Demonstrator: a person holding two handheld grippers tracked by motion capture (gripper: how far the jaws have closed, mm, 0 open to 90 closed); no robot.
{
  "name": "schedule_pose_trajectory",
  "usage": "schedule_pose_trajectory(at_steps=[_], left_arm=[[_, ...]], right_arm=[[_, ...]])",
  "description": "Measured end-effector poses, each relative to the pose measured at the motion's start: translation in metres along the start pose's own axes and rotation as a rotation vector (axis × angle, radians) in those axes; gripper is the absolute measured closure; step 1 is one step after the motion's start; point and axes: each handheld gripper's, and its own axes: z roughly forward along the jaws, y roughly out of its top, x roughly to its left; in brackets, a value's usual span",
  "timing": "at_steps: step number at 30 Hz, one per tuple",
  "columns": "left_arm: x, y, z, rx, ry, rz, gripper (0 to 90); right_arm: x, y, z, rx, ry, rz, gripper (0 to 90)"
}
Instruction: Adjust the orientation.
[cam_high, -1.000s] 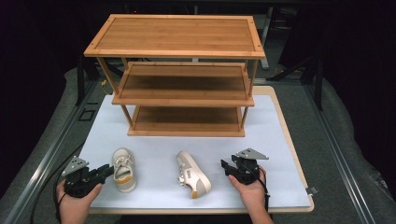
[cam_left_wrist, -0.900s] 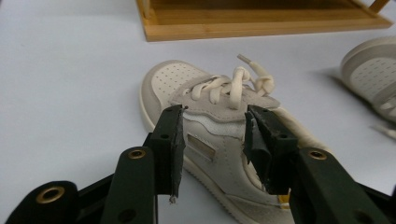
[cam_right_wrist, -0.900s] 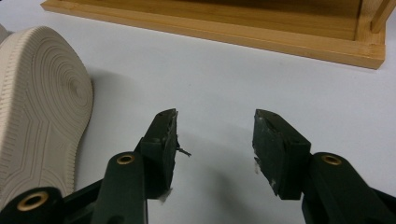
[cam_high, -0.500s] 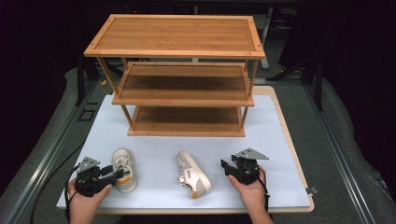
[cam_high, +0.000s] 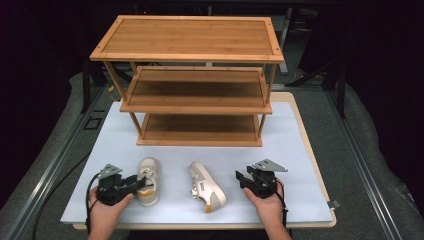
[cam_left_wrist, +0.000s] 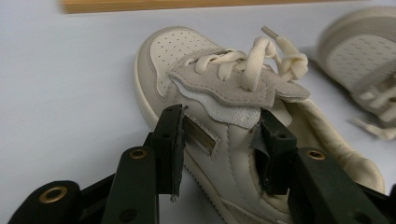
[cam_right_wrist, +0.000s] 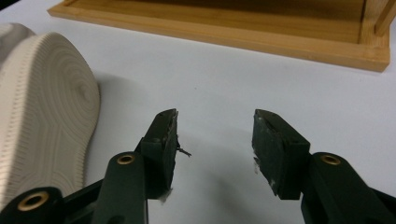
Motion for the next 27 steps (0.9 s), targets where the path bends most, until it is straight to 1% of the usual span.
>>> schedule_pose_trajectory(at_steps=[1,3,4,5,6,7,8,9,10,11,12,13,14,15,16,17,18,19,20,22,23,24,25,26,27], left_arm=[[-0.005,0.002,0.004,0.004,-0.014,0.009,58.3],[-0.013,0.006,0.011,0.011,-0.039,0.025,58.3],[-0.017,0.007,0.014,0.013,-0.050,0.030,58.4],[-0.020,0.009,0.016,0.015,-0.057,0.039,58.4],[-0.020,0.009,0.016,0.015,-0.057,0.039,58.4],[-0.025,0.010,0.020,0.016,-0.068,0.068,58.5],[-0.026,0.011,0.022,0.012,-0.073,0.078,58.6],[-0.026,0.011,0.022,0.012,-0.073,0.078,58.7],[-0.027,0.011,0.023,0.012,-0.082,0.089,58.7],[-0.027,0.011,0.024,0.010,-0.088,0.098,58.8],[-0.026,0.011,0.024,0.008,-0.091,0.095,58.8],[-0.024,0.009,0.024,0.000,-0.101,0.090,58.7],[-0.024,0.009,0.024,0.000,-0.101,0.090,58.3],[-0.023,0.006,0.023,-0.021,-0.107,0.078,57.8],[-0.023,0.006,0.023,-0.021,-0.107,0.078,57.2],[-0.022,0.002,0.023,-0.049,-0.113,0.070,56.6],[-0.022,0.002,0.023,-0.049,-0.113,0.070,56.2],[-0.024,0.001,0.021,-0.062,-0.096,0.097,56.1],[-0.024,0.001,0.021,-0.062,-0.096,0.097,55.6],[-0.028,0.002,0.021,-0.059,-0.072,0.137,55.5],[-0.028,0.002,0.021,-0.060,-0.075,0.132,55.4],[-0.028,0.002,0.021,-0.060,-0.075,0.132,55.1],[-0.025,0.001,0.023,-0.063,-0.089,0.088,53.7],[-0.025,0.001,0.023,-0.063,-0.089,0.088,52.5],[-0.023,0.000,0.023,-0.064,-0.101,0.064,52.3]], right_arm=[[0.002,0.000,-0.001,-0.011,0.005,-0.009,53.4],[0.005,0.002,-0.003,-0.008,0.022,-0.031,59.8],[0.007,0.002,-0.003,-0.007,0.025,-0.041,61.6],[0.008,0.002,-0.004,-0.009,0.033,-0.053,63.7],[0.008,0.002,-0.004,-0.009,0.033,-0.053,63.7],[0.012,0.003,-0.006,-0.020,0.033,-0.072,67.7],[0.013,0.003,-0.008,-0.024,0.048,-0.079,70.8],[0.013,0.003,-0.008,-0.024,0.048,-0.079,70.8],[0.015,0.004,-0.009,-0.031,0.054,-0.086,73.8],[0.021,0.005,-0.015,-0.044,0.076,-0.105,82.6],[0.021,0.005,-0.015,-0.044,0.076,-0.105,82.6],[0.028,0.007,-0.020,-0.055,0.090,-0.135,87.1],[0.028,0.007,-0.020,-0.055,0.090,-0.135,87.1],[0.036,0.008,-0.024,-0.069,0.092,-0.165,89.6],[0.040,0.008,-0.025,-0.074,0.095,-0.183,89.6],[0.042,0.009,-0.025,-0.074,0.104,-0.200,89.5],[0.042,0.009,-0.025,-0.074,0.104,-0.200,89.5],[0.047,0.009,-0.025,-0.064,0.128,-0.212,87.8],[0.047,0.009,-0.025,-0.064,0.128,-0.212,87.8],[0.049,0.008,-0.025,-0.055,0.145,-0.229,85.7],[0.052,0.007,-0.025,-0.061,0.144,-0.229,78.8],[0.052,0.007,-0.025,-0.061,0.144,-0.229,78.8],[0.056,0.007,-0.024,-0.056,0.140,-0.245,77.9],[0.056,0.007,-0.024,-0.056,0.140,-0.245,77.9],[0.059,0.007,-0.023,-0.057,0.139,-0.251,82.5]])
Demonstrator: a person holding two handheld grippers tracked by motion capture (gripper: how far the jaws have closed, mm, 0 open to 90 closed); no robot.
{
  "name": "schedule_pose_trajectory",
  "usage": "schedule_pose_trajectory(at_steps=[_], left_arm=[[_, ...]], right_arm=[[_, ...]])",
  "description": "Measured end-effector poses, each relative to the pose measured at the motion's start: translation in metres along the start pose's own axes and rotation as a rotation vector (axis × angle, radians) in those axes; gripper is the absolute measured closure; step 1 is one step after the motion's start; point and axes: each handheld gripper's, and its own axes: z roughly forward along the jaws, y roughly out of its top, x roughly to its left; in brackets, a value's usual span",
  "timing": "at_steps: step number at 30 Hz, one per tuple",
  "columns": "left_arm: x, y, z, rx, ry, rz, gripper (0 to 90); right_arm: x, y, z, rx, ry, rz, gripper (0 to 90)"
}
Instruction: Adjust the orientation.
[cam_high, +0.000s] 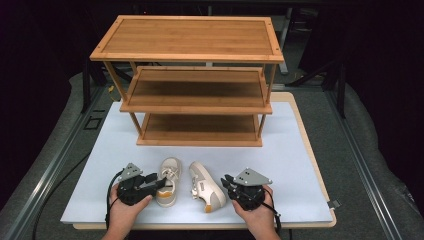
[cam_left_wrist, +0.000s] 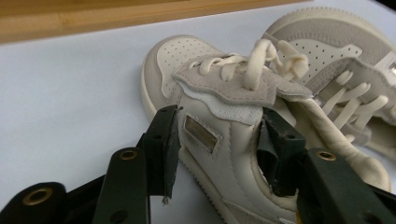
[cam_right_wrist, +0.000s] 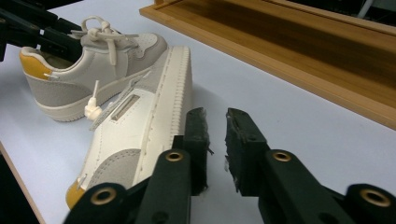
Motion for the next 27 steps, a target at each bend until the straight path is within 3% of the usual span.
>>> schedule_pose_trajectory(at_steps=[2,7,9,18,23,27], left_arm=[[0.0030,-0.0014,0.0003,-0.004,-0.023,-0.032,51.4],[0.0030,-0.0012,0.0006,-0.002,-0.028,-0.015,50.6],[0.0037,-0.0008,0.0011,0.003,-0.029,-0.015,50.5],[0.0038,-0.0014,0.0019,-0.002,-0.033,-0.023,50.7],[0.0046,-0.0015,0.0024,0.001,-0.038,-0.028,50.7],[0.0050,-0.0020,0.0021,-0.001,-0.039,-0.033,50.7]], right_arm=[[0.0019,0.0003,0.0019,0.016,0.025,0.005,87.1],[0.0039,0.0001,0.0036,0.008,0.007,0.012,84.8],[0.0038,-0.0015,0.0046,0.006,0.041,0.033,88.6],[0.0083,-0.0002,0.0029,0.019,0.067,0.008,90.0],[0.0090,-0.0016,0.0054,0.025,0.106,0.024,90.0],[0.0097,-0.0018,0.0067,0.035,0.112,0.030,90.0]])
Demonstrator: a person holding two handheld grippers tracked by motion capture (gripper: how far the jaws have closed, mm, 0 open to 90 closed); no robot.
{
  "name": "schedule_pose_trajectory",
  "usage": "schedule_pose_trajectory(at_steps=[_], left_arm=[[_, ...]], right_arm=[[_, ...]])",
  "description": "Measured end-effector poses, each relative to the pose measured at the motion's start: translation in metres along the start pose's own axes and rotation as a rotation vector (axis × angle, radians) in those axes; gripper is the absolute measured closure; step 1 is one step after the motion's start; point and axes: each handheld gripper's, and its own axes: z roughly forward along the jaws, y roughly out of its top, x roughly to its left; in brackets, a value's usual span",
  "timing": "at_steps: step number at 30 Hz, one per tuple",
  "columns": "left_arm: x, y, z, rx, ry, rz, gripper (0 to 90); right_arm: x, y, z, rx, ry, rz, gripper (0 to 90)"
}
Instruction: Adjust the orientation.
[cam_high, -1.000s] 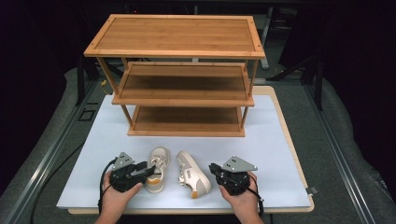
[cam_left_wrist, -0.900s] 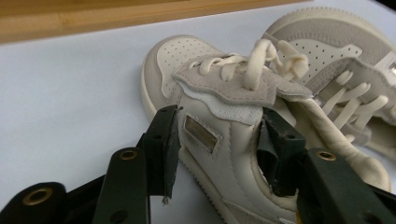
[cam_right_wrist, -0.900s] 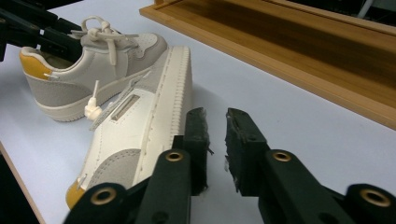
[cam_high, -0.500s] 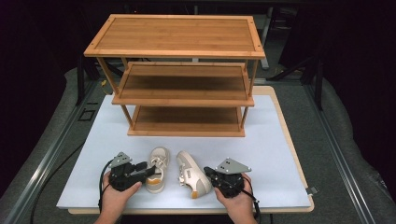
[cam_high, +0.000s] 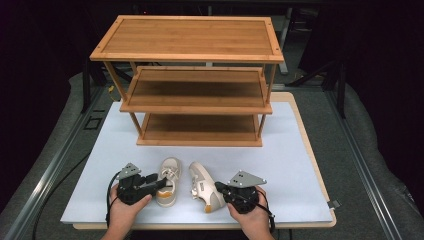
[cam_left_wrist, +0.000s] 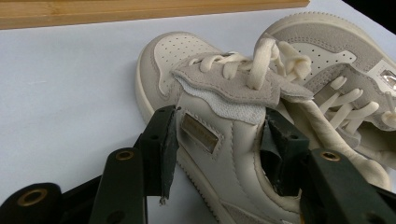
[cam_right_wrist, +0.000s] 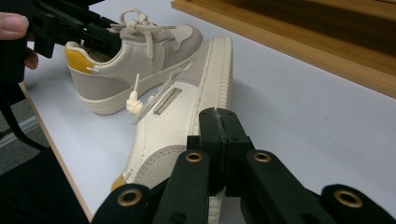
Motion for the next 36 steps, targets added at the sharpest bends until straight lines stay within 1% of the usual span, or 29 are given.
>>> schedule_pose_trajectory(at_steps=[2,3,4,5,6,9,11,14,18,19,20,21,22,23,24,26,27,29,30,31,32,33,34,35,36], left_arm=[[0.000,0.000,0.000,0.001,-0.002,0.004,50.8],[0.000,0.000,0.000,0.003,-0.002,0.006,50.7],[0.000,0.000,0.000,0.003,-0.002,0.006,50.7],[0.000,0.001,0.000,0.003,-0.004,0.005,50.7],[0.000,0.001,0.000,0.003,-0.004,0.005,50.6],[0.000,0.000,0.000,0.003,-0.004,0.002,50.7],[0.000,0.001,0.001,0.006,-0.002,0.001,50.6],[0.000,0.002,0.001,0.014,-0.003,0.012,50.7],[0.000,0.002,0.002,0.015,-0.004,0.015,50.6],[0.001,0.002,0.002,0.015,-0.003,0.014,50.6],[0.001,0.002,0.002,0.015,-0.003,0.014,50.6],[0.000,0.002,0.002,0.015,-0.003,0.009,50.7],[0.000,0.002,0.002,0.015,-0.003,0.009,50.7],[0.000,0.003,0.003,0.017,-0.004,0.008,50.7],[0.001,0.003,0.003,0.018,-0.006,0.008,50.5],[0.001,0.003,0.003,0.018,-0.006,0.008,50.5],[0.001,0.003,0.003,0.017,-0.006,0.008,50.4],[0.001,0.002,0.003,0.014,-0.008,0.005,50.5],[0.001,0.002,0.002,0.013,-0.007,0.004,50.5],[0.001,0.001,0.002,0.012,-0.007,0.004,50.8],[0.001,0.001,0.002,0.012,-0.007,0.004,50.9],[0.001,0.002,0.002,0.012,-0.007,0.004,50.9],[0.001,0.002,0.002,0.012,-0.007,0.005,50.9],[0.001,0.002,0.002,0.013,-0.008,0.003,50.8],[0.001,0.002,0.002,0.014,-0.008,0.000,50.8]], right_arm=[[-0.002,0.000,0.000,0.002,-0.004,0.004,90.0],[-0.004,-0.001,0.000,-0.006,0.001,0.017,90.0],[-0.004,-0.001,0.000,-0.006,0.001,0.017,90.0],[-0.006,-0.001,-0.001,0.003,-0.010,0.024,90.0],[-0.006,-0.001,-0.001,0.003,-0.010,0.024,90.0],[-0.011,-0.003,-0.002,0.000,-0.024,0.052,90.0],[-0.013,-0.004,-0.003,0.002,-0.021,0.062,90.0],[-0.015,-0.005,-0.003,0.002,-0.033,0.057,90.0],[-0.021,-0.005,-0.003,0.015,-0.051,0.067,90.0],[-0.023,-0.006,-0.003,0.019,-0.062,0.069,90.0],[-0.023,-0.006,-0.003,0.019,-0.062,0.069,90.0],[-0.027,-0.008,-0.003,0.021,-0.070,0.094,90.0],[-0.027,-0.008,-0.003,0.021,-0.070,0.094,90.0],[-0.032,-0.010,-0.002,0.012,-0.064,0.127,90.0],[-0.035,-0.011,-0.002,0.017,-0.055,0.140,90.0],[-0.037,-0.012,-0.002,0.022,-0.061,0.149,90.0],[-0.043,-0.014,0.000,0.044,-0.074,0.160,90.0],[-0.050,-0.018,0.002,0.084,-0.084,0.181,90.0],[-0.050,-0.018,0.002,0.084,-0.084,0.181,90.0],[-0.056,-0.023,0.005,0.106,-0.077,0.215,90.0],[-0.056,-0.023,0.005,0.106,-0.077,0.215,90.0],[-0.059,-0.024,0.006,0.097,-0.058,0.231,90.0],[-0.060,-0.025,0.006,0.094,-0.051,0.249,90.0],[-0.059,-0.024,0.004,0.102,-0.077,0.236,87.6],[-0.058,-0.024,0.003,0.097,-0.090,0.225,84.3]])
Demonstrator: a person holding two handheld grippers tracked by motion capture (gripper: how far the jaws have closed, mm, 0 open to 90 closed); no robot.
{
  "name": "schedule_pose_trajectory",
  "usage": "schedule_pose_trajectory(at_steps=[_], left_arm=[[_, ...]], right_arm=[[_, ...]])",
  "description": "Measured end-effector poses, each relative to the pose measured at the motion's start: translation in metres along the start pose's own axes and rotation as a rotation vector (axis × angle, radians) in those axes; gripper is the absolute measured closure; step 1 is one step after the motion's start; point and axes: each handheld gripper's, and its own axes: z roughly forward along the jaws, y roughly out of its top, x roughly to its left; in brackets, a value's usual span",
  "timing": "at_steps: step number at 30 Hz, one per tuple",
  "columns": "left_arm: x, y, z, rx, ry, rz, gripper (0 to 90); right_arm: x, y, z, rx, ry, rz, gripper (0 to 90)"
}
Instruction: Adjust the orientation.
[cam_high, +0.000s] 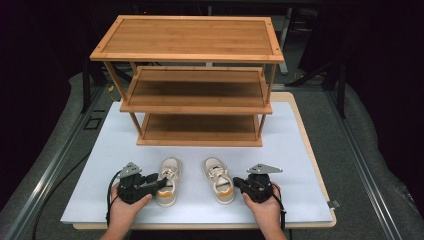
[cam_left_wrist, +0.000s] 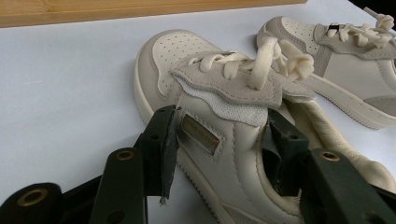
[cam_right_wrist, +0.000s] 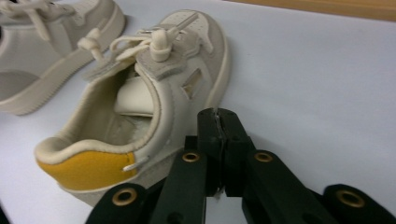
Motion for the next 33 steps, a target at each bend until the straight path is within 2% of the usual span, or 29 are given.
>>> schedule_pose_trajectory(at_steps=[3,4,5,7,9,13,16,20,25,29,33], left_arm=[[-0.001,0.001,0.000,0.003,0.005,-0.007,51.4],[-0.001,0.001,0.000,0.003,0.005,-0.007,51.6],[-0.002,0.001,0.000,0.006,0.008,-0.016,51.8],[-0.002,0.001,-0.001,0.005,0.001,-0.043,52.1],[-0.002,0.001,0.000,0.005,-0.001,-0.051,52.2],[-0.010,0.003,0.005,0.015,-0.029,-0.047,52.5],[-0.017,0.004,0.010,0.026,-0.045,-0.032,52.6],[-0.026,0.004,0.016,0.023,-0.058,-0.032,52.7],[-0.033,0.005,0.022,0.021,-0.060,-0.040,52.7],[-0.037,0.006,0.026,0.016,-0.065,-0.046,52.7],[-0.040,0.008,0.032,0.003,-0.059,-0.058,52.7]], right_arm=[[0.006,0.002,-0.007,-0.058,-0.052,-0.019,77.4],[0.006,0.002,-0.007,-0.058,-0.052,-0.019,77.4],[0.011,0.004,-0.013,-0.103,-0.047,-0.017,74.6],[0.016,0.006,-0.017,-0.137,-0.034,-0.013,71.4],[0.021,0.008,-0.020,-0.150,0.008,-0.032,69.1],[0.025,0.008,-0.013,-0.134,0.020,-0.049,65.6],[0.022,0.007,-0.004,-0.109,0.049,-0.004,65.0],[0.021,0.006,-0.003,-0.105,0.049,0.037,68.5],[0.027,0.005,-0.002,-0.094,0.070,0.082,72.1],[0.035,0.005,0.000,-0.092,0.055,0.062,72.6],[0.034,0.004,0.003,-0.091,0.061,0.076,68.6]])
